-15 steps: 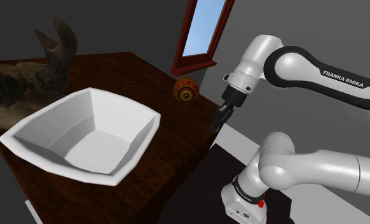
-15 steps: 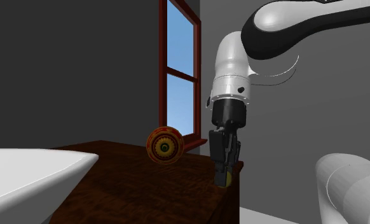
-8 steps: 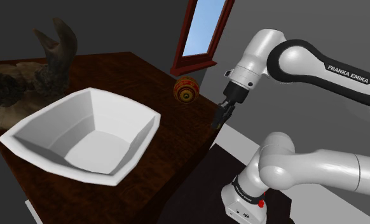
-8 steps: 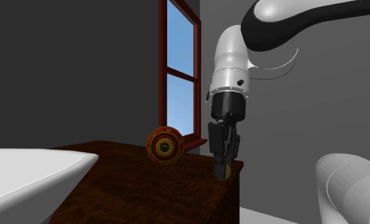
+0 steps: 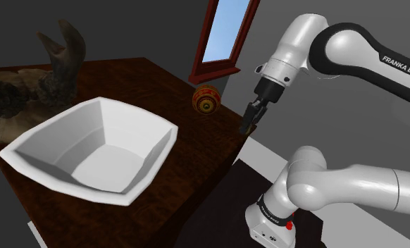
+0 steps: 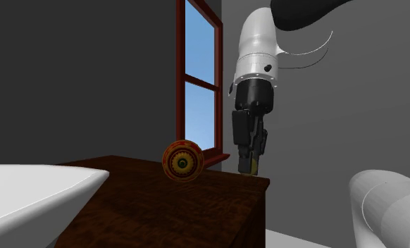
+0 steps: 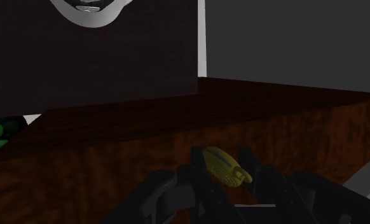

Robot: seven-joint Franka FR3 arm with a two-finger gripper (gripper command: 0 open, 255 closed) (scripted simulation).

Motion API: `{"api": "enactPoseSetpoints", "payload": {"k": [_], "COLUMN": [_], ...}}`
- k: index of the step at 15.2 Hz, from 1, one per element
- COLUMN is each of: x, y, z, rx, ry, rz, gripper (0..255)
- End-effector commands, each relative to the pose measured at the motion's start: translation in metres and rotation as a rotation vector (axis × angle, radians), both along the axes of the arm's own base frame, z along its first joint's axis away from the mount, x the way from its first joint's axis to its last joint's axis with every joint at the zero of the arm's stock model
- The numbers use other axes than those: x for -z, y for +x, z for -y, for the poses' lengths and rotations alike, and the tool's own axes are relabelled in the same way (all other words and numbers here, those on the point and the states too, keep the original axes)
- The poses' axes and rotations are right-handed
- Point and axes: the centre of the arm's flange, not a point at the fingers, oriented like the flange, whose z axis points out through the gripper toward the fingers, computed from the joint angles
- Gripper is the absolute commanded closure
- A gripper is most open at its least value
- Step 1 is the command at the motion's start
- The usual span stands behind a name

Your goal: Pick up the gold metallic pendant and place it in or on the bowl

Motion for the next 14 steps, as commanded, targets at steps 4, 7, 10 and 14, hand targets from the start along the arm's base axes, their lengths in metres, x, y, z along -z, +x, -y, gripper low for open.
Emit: {"api": "enactPoseSetpoints", "payload": {"k": [4, 7, 10, 14], "x": [-0.026, -0.042, -0.058, -0.079], "y": [0.002, 0.002, 0.002, 0.002], "z": [0.002, 0.002, 0.002, 0.002], "rx": [0.000, 0.000, 0.000, 0.000], "ry": [0.000, 0.000, 0.000, 0.000], "rz": [0.000, 0.000, 0.000, 0.000], "gripper": [255, 255, 255, 255]}}
